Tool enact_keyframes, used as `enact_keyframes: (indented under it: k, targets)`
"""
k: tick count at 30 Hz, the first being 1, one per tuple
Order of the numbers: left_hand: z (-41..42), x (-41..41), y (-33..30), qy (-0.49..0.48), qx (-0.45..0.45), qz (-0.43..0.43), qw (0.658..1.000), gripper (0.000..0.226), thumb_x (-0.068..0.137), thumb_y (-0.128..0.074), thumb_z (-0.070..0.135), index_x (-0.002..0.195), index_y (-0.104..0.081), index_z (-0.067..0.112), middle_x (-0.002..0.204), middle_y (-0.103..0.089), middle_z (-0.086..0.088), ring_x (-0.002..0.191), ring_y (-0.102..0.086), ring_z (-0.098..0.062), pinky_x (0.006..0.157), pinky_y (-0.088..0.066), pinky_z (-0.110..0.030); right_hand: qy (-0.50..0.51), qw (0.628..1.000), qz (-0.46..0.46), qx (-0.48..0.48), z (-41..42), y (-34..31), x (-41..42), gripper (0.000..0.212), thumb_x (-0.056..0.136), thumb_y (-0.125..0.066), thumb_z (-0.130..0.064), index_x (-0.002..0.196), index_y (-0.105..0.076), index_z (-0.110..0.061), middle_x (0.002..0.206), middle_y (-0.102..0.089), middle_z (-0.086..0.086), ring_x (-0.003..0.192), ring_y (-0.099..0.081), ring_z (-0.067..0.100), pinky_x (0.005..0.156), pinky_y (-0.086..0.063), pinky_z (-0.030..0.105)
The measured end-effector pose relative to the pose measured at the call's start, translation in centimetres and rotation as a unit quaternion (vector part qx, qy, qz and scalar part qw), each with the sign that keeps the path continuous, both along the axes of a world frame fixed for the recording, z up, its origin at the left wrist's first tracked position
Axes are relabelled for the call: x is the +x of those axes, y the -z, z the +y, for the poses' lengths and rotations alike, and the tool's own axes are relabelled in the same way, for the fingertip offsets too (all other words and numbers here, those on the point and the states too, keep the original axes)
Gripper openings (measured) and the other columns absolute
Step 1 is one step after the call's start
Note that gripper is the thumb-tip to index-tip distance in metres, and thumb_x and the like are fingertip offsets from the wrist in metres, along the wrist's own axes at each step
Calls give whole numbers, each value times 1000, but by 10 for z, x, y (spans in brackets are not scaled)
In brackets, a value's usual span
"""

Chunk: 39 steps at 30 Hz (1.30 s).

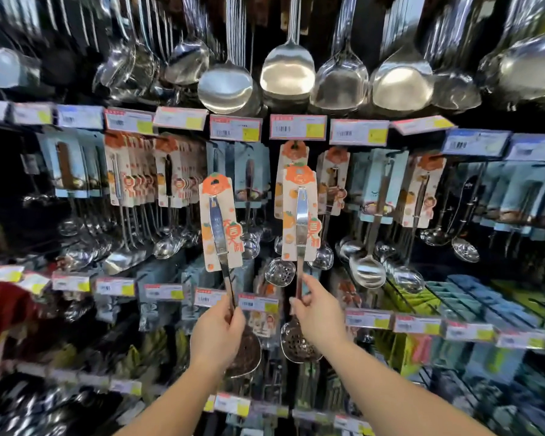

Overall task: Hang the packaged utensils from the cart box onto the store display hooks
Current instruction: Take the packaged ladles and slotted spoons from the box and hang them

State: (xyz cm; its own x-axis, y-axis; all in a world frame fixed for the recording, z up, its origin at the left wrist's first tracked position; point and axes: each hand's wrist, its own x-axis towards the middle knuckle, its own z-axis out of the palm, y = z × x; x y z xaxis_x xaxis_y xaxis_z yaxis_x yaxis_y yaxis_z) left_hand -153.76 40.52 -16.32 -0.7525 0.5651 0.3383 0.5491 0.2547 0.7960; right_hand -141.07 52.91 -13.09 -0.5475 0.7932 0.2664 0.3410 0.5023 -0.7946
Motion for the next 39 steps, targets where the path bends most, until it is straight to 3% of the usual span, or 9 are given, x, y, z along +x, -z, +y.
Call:
enact_keyframes:
  k: [4, 7, 12, 18, 22, 28, 35, 39]
  targets:
    - [15, -13, -10, 11, 11, 27, 1000, 22, 96, -48, 28, 77, -53, 16, 55, -49, -6, 49, -44, -19, 48, -30, -30, 15, 1000, 5, 21, 6, -8, -11, 52, 96, -55, -25, 144, -37, -31, 65, -51, -10, 56, -46, 3, 48, -32, 16]
    - [25, -18, -17, 26, 26, 45, 998, 17, 94, -50, 27, 79, -50, 35, 62, -59, -6, 55, -51, -15, 52, -37, -29, 16, 999, 3, 31, 9, -15, -19, 50, 97, -54, -25, 143, -38, -33, 66, -50, -11, 55, -45, 3, 46, -31, 15]
    - [32, -38, -12, 35, 10, 52, 998, 19, 94, -48, 30, 87, -59, 15, 61, -57, -5, 56, -52, -18, 52, -37, -32, 21, 999, 41, 26, 11, -20, -37, 50, 96, -56, -23, 142, -39, -34, 72, -54, -10, 54, -46, 5, 54, -39, 22]
    - [39, -53, -10, 52, 13, 65, 996, 13, 94, -48, 29, 84, -40, 28, 66, -57, -9, 63, -54, -23, 56, -42, -36, 41, 996, 65, 35, 23, -26, -52, 53, 96, -55, -21, 144, -38, -34, 69, -53, -15, 56, -48, 0, 54, -36, 15]
    - [44, -60, -8, 51, -2, 89, 995, 23, 94, -49, 30, 82, -55, 11, 63, -55, -7, 60, -52, -20, 53, -38, -33, 48, 997, 43, 52, 32, -24, -59, 57, 97, -53, -22, 148, -31, -36, 69, -51, -12, 56, -48, 3, 50, -33, 13]
    - [44, -70, -4, 64, -1, 86, 994, 26, 94, -49, 32, 86, -58, 9, 63, -54, -9, 59, -51, -22, 51, -36, -31, 50, 997, 42, 40, 47, -23, -75, 56, 97, -52, -17, 147, -33, -36, 67, -45, -16, 56, -45, 0, 47, -33, 8]
    - [31, -90, 2, 45, -11, 96, 994, 26, 95, -50, 29, 79, -53, 8, 59, -51, -9, 50, -42, -16, 49, -29, -29, 69, 997, 31, 18, 71, -22, -102, 57, 97, -52, -17, 145, -33, -41, 80, -56, -7, 59, -51, 7, 53, -41, 21]
    - [26, -101, 7, 30, -23, 92, 995, 29, 95, -50, 30, 74, -46, 11, 61, -53, -11, 49, -40, -16, 48, -27, -26, 61, 997, 41, -11, 86, -27, -113, 59, 97, -51, -11, 149, -31, -30, 92, -61, 3, 70, -51, 15, 57, -41, 24]
